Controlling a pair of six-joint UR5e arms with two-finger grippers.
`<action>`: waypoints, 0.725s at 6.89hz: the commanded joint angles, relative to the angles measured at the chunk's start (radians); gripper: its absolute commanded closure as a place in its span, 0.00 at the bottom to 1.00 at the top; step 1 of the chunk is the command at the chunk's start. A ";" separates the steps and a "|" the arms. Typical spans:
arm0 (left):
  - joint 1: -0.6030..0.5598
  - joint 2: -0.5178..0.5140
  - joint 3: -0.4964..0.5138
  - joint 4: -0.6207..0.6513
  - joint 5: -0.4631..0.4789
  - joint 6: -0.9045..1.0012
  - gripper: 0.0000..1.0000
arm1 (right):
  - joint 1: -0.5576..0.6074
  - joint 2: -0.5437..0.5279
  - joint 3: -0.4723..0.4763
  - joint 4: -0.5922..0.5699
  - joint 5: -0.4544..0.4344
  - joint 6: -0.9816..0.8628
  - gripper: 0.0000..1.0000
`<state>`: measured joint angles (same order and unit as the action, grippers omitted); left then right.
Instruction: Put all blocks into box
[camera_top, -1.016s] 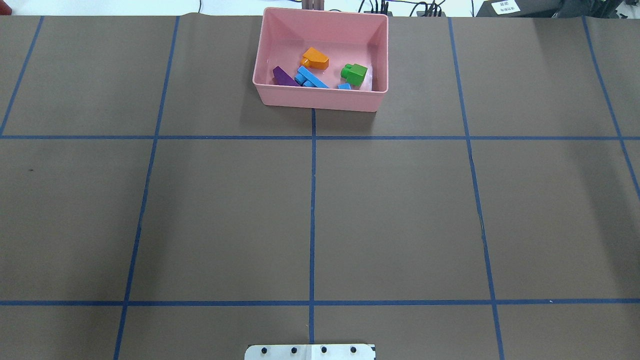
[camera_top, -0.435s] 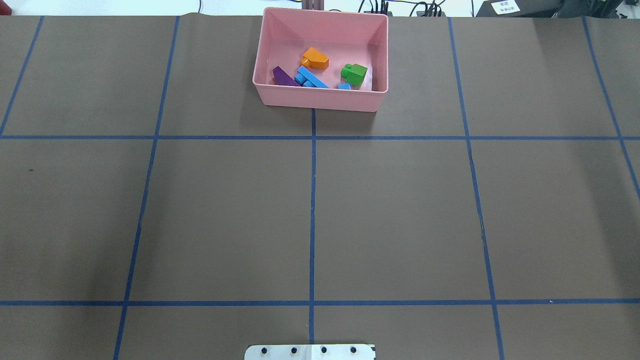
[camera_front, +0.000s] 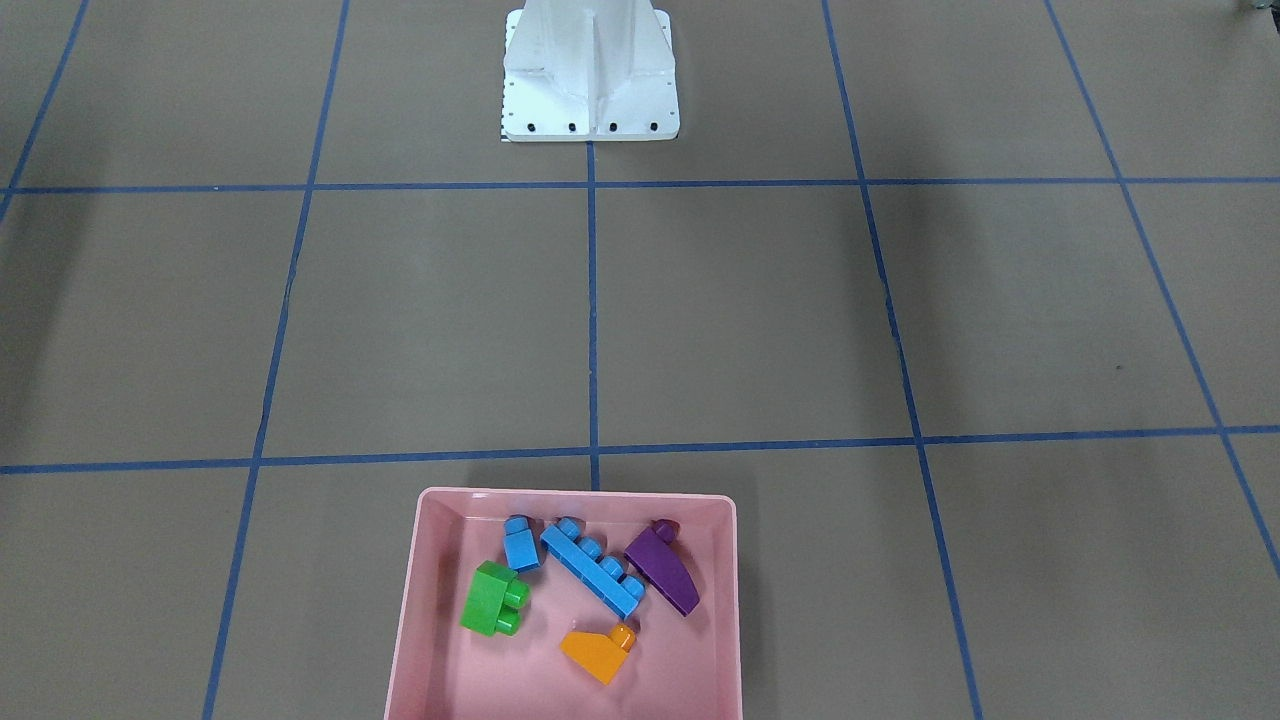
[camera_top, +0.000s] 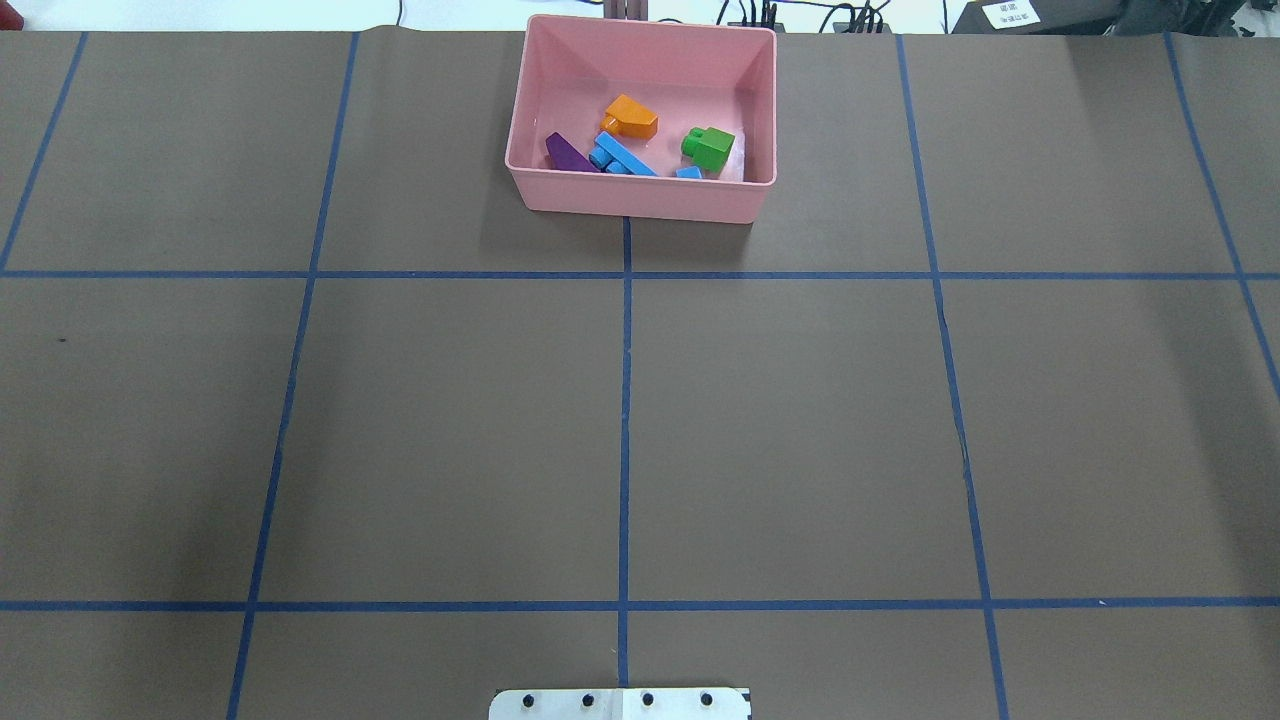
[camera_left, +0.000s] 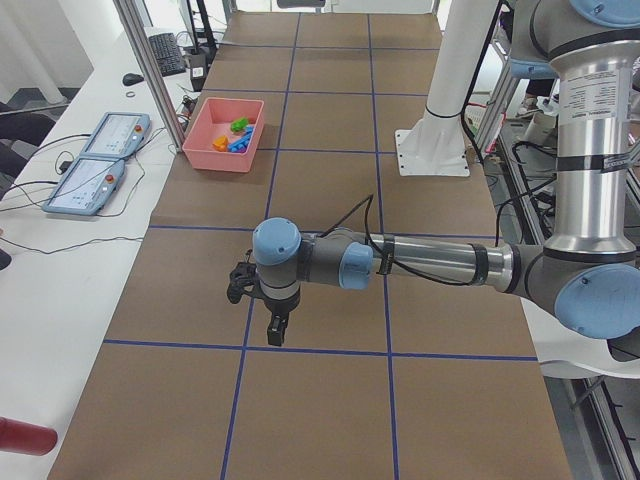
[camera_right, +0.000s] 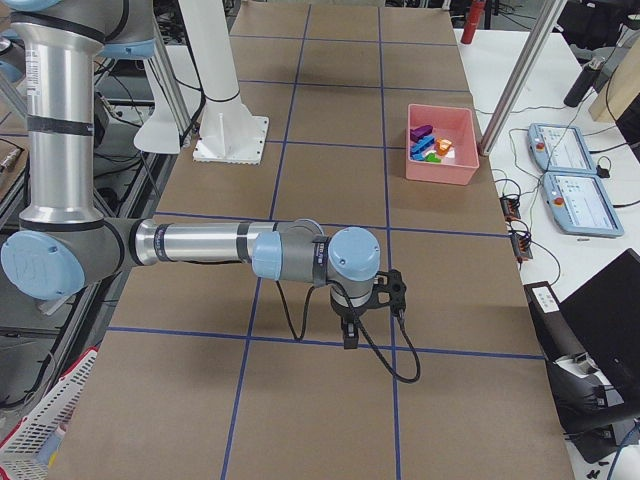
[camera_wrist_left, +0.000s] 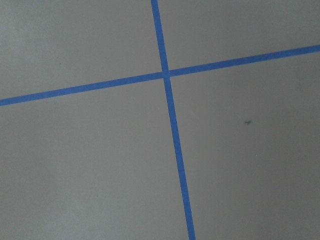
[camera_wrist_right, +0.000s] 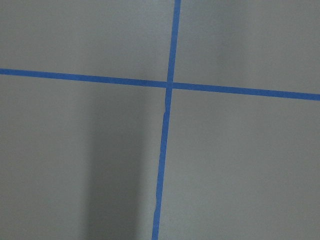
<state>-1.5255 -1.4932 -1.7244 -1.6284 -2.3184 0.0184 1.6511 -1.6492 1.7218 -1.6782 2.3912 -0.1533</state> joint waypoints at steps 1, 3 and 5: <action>-0.010 0.001 -0.001 -0.011 0.001 -0.012 0.00 | 0.001 -0.001 0.001 0.002 -0.004 0.003 0.00; -0.010 -0.001 -0.001 -0.007 0.001 -0.029 0.00 | 0.019 -0.014 -0.004 0.021 -0.007 0.005 0.00; -0.010 -0.001 0.000 -0.008 0.002 -0.031 0.00 | 0.019 -0.052 -0.021 0.173 -0.006 0.154 0.00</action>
<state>-1.5354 -1.4942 -1.7246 -1.6364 -2.3167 -0.0100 1.6691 -1.6832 1.7105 -1.5846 2.3836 -0.0959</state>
